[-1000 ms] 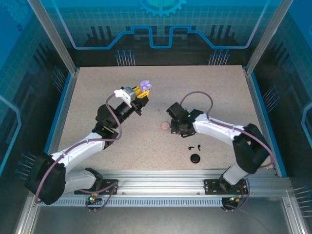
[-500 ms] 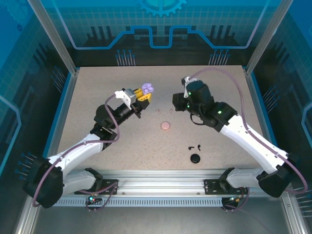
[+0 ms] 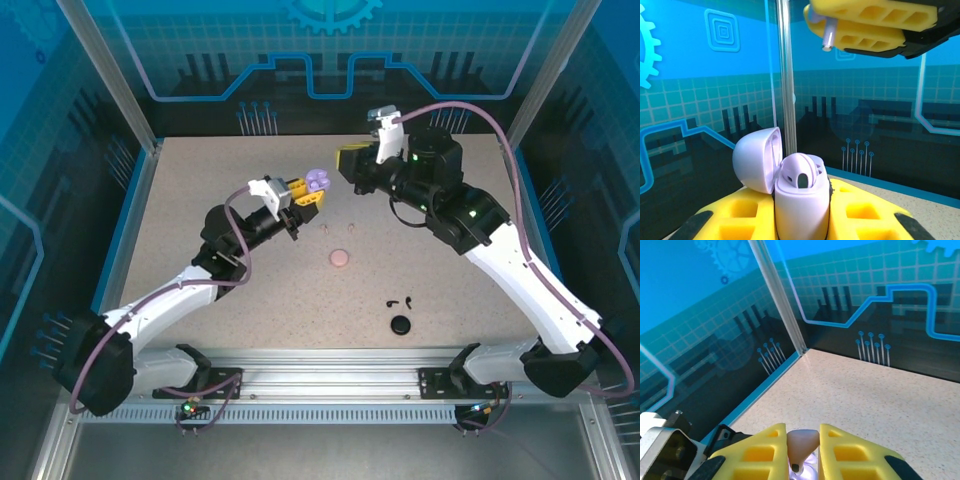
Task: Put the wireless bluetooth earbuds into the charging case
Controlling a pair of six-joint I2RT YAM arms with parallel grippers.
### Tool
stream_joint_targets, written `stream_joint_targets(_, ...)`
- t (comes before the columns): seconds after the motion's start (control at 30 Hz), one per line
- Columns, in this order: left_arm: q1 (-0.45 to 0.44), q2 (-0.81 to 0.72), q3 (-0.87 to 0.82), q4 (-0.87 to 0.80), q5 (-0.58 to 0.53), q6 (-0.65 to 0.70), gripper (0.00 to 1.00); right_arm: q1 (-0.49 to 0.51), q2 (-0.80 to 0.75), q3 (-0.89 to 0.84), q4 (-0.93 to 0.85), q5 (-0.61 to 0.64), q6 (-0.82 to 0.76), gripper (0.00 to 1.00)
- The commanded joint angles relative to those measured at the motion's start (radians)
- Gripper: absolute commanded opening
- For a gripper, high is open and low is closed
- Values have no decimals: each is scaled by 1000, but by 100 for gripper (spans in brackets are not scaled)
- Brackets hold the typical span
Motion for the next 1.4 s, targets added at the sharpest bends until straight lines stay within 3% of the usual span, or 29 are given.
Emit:
stream_joint_targets(0.0, -12, 14, 49, 10, 28, 33, 0, -5, 7, -8, 64, -92, -33, 16)
stream_joint_targets(1.37, -15, 28, 65, 29, 5, 44, 0, -17, 17, -123, 12, -58, -52, 14)
